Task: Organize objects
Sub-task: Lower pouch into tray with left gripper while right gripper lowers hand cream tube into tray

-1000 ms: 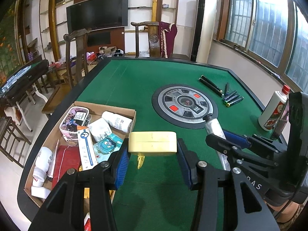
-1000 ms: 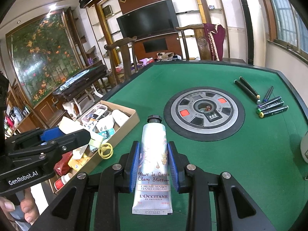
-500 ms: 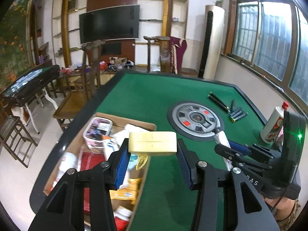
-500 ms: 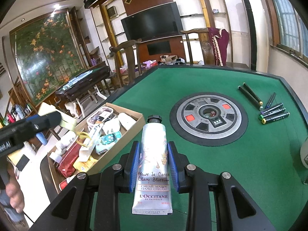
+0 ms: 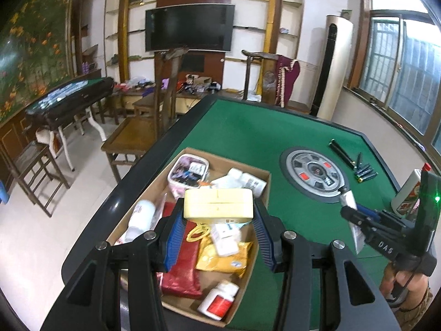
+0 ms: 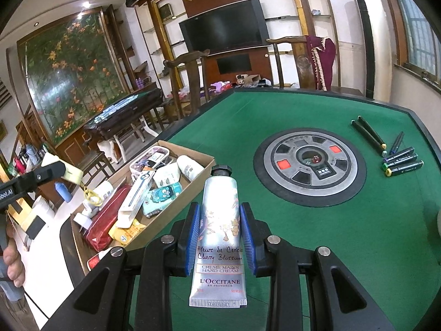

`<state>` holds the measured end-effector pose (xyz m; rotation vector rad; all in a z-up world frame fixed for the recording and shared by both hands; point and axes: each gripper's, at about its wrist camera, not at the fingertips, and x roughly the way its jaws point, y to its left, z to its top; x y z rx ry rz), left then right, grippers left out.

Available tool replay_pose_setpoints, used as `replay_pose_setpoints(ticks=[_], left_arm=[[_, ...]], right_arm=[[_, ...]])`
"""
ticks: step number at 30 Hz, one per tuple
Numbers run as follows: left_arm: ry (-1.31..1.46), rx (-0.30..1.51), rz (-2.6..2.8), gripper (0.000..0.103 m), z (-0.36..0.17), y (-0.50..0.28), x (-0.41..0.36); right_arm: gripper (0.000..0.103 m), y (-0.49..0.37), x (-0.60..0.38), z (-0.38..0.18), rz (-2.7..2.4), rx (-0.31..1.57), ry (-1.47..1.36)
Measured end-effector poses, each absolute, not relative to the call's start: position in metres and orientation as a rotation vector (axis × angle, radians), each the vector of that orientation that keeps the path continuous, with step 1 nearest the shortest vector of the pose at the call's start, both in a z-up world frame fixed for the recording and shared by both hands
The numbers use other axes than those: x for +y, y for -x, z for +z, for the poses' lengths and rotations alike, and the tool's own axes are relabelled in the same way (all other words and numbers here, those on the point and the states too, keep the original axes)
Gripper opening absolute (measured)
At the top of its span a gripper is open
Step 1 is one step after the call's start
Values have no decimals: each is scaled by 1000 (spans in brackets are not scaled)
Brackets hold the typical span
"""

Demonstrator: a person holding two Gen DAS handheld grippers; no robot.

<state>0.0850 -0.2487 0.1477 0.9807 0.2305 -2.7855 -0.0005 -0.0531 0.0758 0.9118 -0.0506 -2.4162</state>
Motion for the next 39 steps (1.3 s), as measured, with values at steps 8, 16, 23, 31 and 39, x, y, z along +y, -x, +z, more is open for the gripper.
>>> replay_pose_setpoints(ticks=[8, 16, 23, 31, 39], left_arm=[[-1001, 316, -2721, 46, 134, -97, -282], [-1025, 340, -2703, 46, 125, -94, -300], [-1031, 345, -2702, 46, 122, -84, -314], [-1058, 326, -2690, 46, 117, -74, -327], [-1068, 313, -2695, 46, 116, -67, -323]], right_arm=[[31, 2, -84, 80, -2360, -14, -894], [31, 22, -110, 79, -2244, -112, -935], [31, 32, -137, 76, -2214, -146, -947], [31, 36, -155, 66, -2201, -137, -960], [31, 38, -156, 63, -2193, -146, -962]])
